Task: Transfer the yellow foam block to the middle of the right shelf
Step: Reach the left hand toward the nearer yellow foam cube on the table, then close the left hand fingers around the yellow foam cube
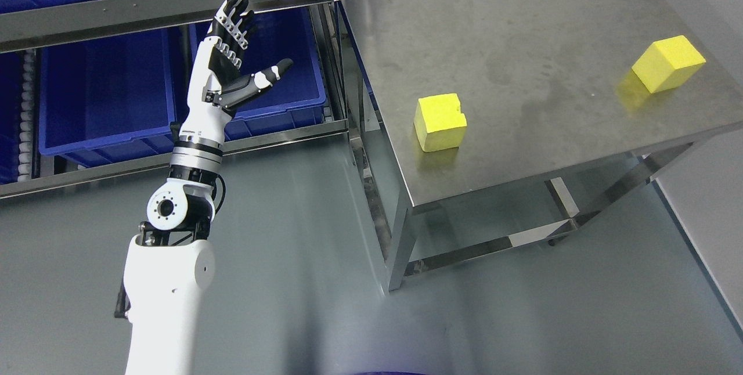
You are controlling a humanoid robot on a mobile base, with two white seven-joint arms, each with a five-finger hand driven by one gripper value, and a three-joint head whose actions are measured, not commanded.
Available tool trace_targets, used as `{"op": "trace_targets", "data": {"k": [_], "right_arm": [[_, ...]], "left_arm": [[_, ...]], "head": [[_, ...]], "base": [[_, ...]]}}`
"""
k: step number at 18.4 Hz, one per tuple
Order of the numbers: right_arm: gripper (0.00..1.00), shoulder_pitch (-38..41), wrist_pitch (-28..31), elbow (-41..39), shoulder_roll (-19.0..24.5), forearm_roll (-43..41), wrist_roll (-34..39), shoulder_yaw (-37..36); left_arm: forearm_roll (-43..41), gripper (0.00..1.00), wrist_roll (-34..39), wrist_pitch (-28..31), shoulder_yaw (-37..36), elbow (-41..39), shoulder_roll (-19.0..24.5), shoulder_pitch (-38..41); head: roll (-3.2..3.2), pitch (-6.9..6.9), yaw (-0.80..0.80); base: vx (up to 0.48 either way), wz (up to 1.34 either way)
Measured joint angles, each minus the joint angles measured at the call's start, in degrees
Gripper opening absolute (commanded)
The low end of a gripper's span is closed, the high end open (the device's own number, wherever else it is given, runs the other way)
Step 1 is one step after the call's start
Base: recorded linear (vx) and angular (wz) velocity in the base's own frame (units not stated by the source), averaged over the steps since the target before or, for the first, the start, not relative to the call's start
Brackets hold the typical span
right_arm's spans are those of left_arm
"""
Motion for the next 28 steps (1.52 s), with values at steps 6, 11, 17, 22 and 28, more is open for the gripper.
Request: {"op": "trace_targets", "data": {"k": [6, 11, 17, 22, 28], "right_arm": [[1.00, 0.00, 0.00, 0.00, 0.00, 0.00, 0.00, 0.00], [1.00, 0.01, 0.00, 0.00, 0.00, 0.00, 0.00, 0.00], [1.00, 0.00, 0.00, 0.00, 0.00, 0.00, 0.00, 0.00], [1.00, 0.01, 0.00, 0.00, 0.00, 0.00, 0.00, 0.00], [1.00, 0.00, 0.00, 0.00, 0.00, 0.00, 0.00, 0.00]], "left_arm": [[-0.05, 1.00, -3.42, -0.07, 0.12, 0.02, 0.00, -0.23], [-4.85, 1.00, -13.74, 0.29, -1.58, 0.22, 0.00, -2.37], [-10.06, 1.00, -22.04, 2.61, -6.96, 2.61, 0.00, -8.22], [-11.45, 1.00, -28.23, 5.46, -12.07, 4.71, 0.00, -11.30], [-12.03, 1.00, -29.42, 6.63, -16.55, 6.82, 0.00, -12.63]], "head": [[0.00, 0.00, 0.00], [0.00, 0.00, 0.00], [0.00, 0.00, 0.00], [0.00, 0.00, 0.00], [0.00, 0.00, 0.00]], "base": [[-0.023, 0.00], [-0.020, 0.01], [-0.002, -0.01], [-0.012, -0.13], [-0.004, -0.01]]}}
